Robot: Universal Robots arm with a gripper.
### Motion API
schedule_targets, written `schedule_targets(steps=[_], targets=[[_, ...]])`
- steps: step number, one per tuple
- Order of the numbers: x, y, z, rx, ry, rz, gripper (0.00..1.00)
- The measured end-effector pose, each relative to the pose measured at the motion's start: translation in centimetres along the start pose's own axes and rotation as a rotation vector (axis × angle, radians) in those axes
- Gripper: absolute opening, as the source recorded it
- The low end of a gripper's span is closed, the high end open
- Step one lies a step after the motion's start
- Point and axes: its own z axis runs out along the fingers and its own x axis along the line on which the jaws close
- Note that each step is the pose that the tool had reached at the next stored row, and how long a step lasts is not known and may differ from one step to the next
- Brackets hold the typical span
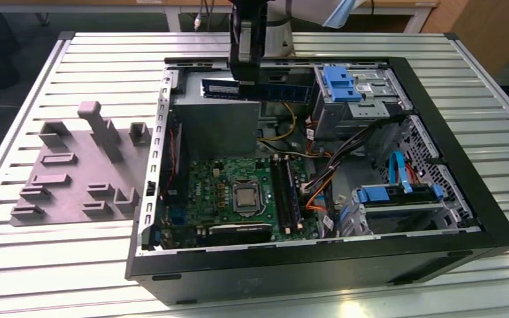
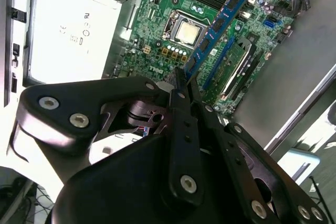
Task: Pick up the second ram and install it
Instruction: 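Insert the second ram into the second slot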
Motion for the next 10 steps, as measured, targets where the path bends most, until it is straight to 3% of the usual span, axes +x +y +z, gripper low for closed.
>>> schedule_targets(steps=[10], targets=[[0.00, 0.00, 0.03, -0.0002, 0.0014, 0.079, 0.14]])
